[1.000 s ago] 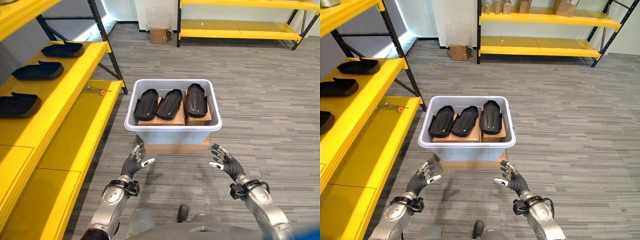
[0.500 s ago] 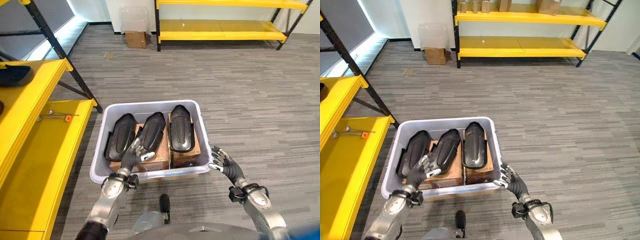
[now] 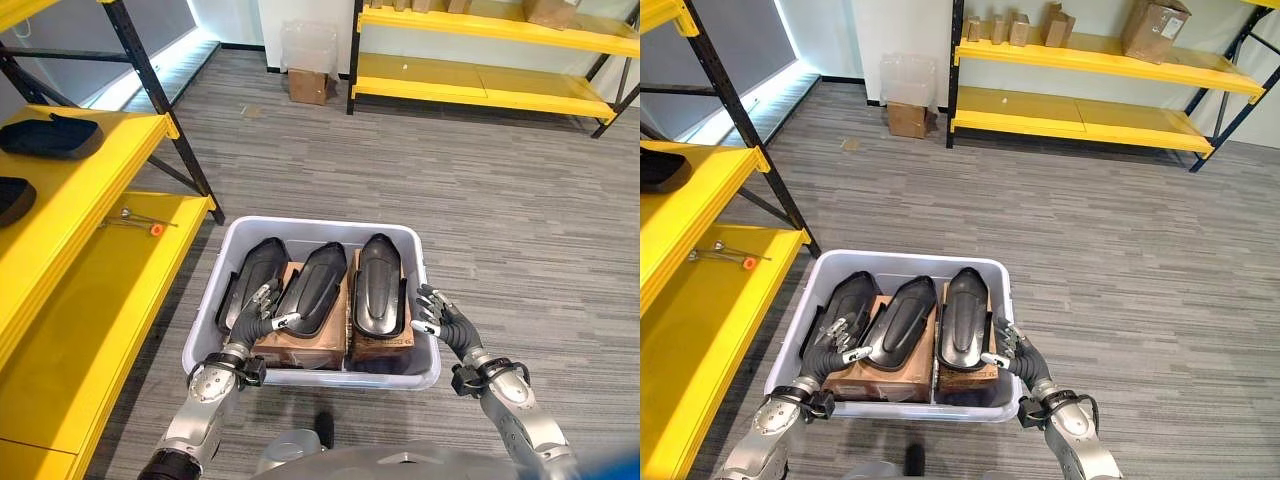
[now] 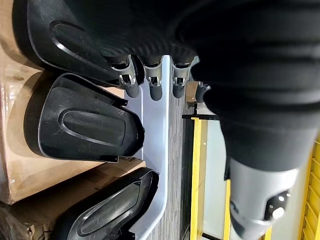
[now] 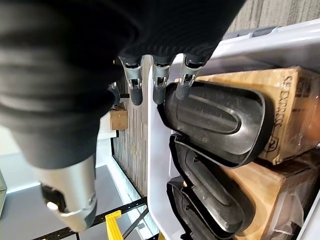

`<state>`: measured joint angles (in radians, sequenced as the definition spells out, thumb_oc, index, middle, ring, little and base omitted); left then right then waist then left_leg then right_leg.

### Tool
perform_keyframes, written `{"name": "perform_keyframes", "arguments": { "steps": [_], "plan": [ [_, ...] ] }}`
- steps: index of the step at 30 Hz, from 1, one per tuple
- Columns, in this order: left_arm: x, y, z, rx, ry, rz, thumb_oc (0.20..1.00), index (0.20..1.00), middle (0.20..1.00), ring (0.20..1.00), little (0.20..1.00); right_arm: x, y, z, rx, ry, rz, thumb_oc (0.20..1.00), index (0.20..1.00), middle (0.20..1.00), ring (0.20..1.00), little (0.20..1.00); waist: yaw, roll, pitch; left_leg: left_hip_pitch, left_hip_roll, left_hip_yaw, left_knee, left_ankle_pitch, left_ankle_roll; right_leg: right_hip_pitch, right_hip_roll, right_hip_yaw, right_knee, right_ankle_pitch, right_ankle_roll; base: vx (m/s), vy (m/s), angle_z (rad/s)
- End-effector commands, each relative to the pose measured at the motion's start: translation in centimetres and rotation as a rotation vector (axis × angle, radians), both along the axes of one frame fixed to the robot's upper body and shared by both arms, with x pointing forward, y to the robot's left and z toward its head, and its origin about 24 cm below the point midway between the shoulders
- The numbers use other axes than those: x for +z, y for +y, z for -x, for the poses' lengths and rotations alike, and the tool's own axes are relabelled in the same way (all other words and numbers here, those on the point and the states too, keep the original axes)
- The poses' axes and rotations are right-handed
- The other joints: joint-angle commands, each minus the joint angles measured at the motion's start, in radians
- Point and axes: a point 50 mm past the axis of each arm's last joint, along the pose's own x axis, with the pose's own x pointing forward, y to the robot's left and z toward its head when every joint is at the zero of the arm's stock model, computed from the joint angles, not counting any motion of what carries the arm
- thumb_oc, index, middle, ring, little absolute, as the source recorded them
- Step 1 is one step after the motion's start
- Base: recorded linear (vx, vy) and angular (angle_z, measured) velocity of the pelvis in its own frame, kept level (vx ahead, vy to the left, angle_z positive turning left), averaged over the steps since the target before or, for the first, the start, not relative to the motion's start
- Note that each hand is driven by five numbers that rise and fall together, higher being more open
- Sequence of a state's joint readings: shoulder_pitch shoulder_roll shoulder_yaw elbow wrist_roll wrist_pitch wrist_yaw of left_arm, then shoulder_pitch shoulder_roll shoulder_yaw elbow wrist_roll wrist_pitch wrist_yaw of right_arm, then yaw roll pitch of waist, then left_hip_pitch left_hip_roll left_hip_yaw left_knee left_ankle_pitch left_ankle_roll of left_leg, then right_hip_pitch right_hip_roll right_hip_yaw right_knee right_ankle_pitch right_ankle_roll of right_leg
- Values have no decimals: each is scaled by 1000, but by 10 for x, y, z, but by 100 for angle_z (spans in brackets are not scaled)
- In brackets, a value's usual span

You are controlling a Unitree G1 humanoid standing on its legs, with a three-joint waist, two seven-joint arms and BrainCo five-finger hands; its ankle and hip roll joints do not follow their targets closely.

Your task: Move parts from the plastic box to the shelf.

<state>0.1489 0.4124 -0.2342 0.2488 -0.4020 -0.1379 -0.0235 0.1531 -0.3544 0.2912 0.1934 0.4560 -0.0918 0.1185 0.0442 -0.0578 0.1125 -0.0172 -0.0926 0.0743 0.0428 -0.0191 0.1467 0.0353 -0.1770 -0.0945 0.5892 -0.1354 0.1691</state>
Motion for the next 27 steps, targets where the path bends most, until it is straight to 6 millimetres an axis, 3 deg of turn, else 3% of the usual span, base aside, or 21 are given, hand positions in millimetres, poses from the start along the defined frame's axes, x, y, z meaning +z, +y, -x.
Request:
{"name": "perform_keyframes", "arguments": {
  "steps": [1,3,4,6,8,9,11,13,18,23,25,27],
  "plan": [
    [18,0,-1,-16,-95,-2,1000,1000,1000,1000,1000,11,1,-2,20,-70,2,1000,1000,1000,1000,1000,-12,17,-18,-35,18,13,30,-29,-43,10,-5,-15,-85,362,-2,61,83,-1],
    [18,0,0,-10,-95,-2,1000,1000,1000,1000,1000,12,3,-3,25,-75,4,1000,1000,1000,1000,1000,-11,33,-13,-19,30,24,20,-32,-44,-19,-9,-64,-83,296,-17,60,47,-12],
    [16,0,0,-10,-89,-2,1000,1000,1000,1000,1000,12,4,-4,24,-79,-2,1000,1000,1000,1000,1000,-19,45,-12,-4,43,16,11,-33,-52,-41,26,-75,-117,159,-49,49,-21,-27],
    [15,0,0,-7,-87,3,1000,1000,1000,1000,1000,13,3,-5,22,-82,-13,1000,1000,1000,1000,1000,-30,54,-4,4,58,3,9,-28,-67,-94,82,-68,-209,51,-80,27,-90,-19],
    [15,3,3,22,-86,15,1000,1000,1000,1000,1000,14,4,-6,29,-85,-8,1000,1000,1000,1000,1000,-30,36,13,17,62,6,25,-37,-87,-65,73,-96,-402,65,-69,-54,-201,7],
    [11,0,7,18,-72,25,1000,1000,1000,1000,1000,13,2,-4,37,-77,-2,1000,1000,1000,1000,1000,-23,24,4,20,63,18,4,-18,-103,2,106,-86,-504,73,-85,-111,-197,2],
    [8,-2,11,15,-57,44,1000,1000,1000,1000,1000,12,-1,-1,36,-67,6,1000,1000,1000,1000,1000,-19,25,-14,25,66,21,-30,7,-118,32,122,-81,-553,80,-91,-99,-138,-5],
    [5,-4,14,9,-40,47,1000,1000,1000,1000,1000,13,-3,0,39,-68,8,1000,1000,1000,1000,1000,-19,24,-14,18,77,15,-40,27,-138,54,136,-94,-579,75,-105,-156,-180,20],
    [3,-4,16,14,-30,51,1000,1000,1000,1000,1000,15,-6,-2,31,-78,12,1000,1000,1000,1000,1000,-19,23,-3,-11,82,1,-7,31,-151,63,143,-115,-591,71,-119,-79,-77,19],
    [6,-3,11,13,-46,48,1000,1000,1000,1000,1000,20,-10,-7,23,-100,18,1000,1000,1000,1000,1000,-16,17,48,-111,92,-2,172,27,-187,47,130,-150,-555,56,-143,-132,-50,38],
    [7,-3,9,14,-51,49,1000,1000,1000,1000,1000,21,-10,-8,19,-105,20,1000,1000,1000,1000,1000,-22,16,53,-115,112,19,196,16,-185,37,126,-156,-539,53,-148,-69,31,55],
    [8,-3,8,25,-60,55,1000,1000,1000,1000,1000,20,-10,-8,17,-100,13,1000,1000,1000,1000,1000,-24,-1,56,-84,207,19,222,3,-188,34,99,-149,-523,51,-147,7,116,25]
  ]
}}
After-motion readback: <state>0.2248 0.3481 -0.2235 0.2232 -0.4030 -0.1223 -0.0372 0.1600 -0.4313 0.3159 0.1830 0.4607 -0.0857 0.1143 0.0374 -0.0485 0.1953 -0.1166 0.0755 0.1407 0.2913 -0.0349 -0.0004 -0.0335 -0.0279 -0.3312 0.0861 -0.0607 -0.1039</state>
